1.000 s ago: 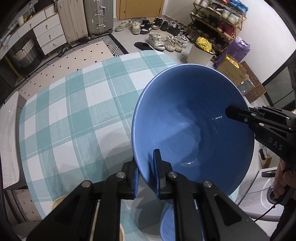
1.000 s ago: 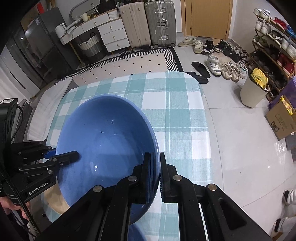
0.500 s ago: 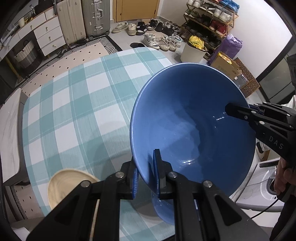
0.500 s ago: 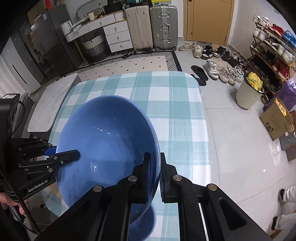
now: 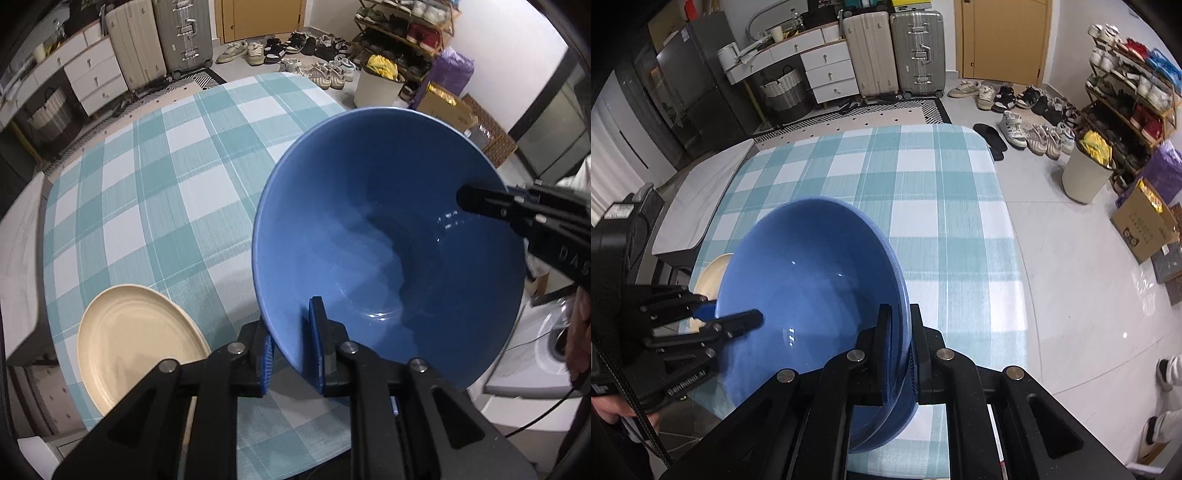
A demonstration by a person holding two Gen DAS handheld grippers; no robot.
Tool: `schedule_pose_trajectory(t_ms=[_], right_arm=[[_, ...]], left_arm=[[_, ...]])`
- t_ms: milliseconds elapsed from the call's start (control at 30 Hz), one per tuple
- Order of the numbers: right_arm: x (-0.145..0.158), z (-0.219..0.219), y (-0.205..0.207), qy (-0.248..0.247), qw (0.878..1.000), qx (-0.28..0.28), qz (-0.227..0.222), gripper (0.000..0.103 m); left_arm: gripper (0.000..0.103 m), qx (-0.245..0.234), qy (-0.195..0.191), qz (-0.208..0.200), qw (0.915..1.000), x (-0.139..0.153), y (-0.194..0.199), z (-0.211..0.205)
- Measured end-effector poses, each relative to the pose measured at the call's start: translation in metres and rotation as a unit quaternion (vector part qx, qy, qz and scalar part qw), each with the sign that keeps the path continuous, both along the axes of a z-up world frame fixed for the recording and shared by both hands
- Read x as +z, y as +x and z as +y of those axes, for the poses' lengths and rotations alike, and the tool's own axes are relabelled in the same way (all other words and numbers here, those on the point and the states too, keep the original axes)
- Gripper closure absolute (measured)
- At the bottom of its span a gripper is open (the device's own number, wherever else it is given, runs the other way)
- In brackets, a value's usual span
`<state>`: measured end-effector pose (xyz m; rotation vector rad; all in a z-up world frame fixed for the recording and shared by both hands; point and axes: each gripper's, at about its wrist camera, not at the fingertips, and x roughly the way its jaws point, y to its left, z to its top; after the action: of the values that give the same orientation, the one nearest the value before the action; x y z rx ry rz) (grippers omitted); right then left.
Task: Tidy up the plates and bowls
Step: 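Lower the blue bowl into the nested blue bowls with both grippers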
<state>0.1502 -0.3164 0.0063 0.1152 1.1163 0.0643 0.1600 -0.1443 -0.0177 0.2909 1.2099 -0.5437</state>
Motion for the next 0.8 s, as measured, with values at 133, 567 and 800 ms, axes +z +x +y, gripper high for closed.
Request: schedule_pose_trajectory(t_ms=[133,567,800], right_arm=[[-0.015,-0.003,-0.007,0.012,1.0,-0.011,0.001,0.095],[-0.052,0.004,-0.023,0.021,1.0,-0.008,-0.001,0.095],[-0.059,0.008,-0.031,0.007,1.0,-0.003,-0.007,0.095]], left_arm=[[0.086,-0.009,0.018,-0.009,0.9997,-0.011,-0.008,-0.003],[0.085,-0.019,0.038,-0.018,0.9989,-0.039,-0.019,0.002],[0.083,-0.027,0.052,-0.032,0.9978,-0.046,-0.025,-0.002]])
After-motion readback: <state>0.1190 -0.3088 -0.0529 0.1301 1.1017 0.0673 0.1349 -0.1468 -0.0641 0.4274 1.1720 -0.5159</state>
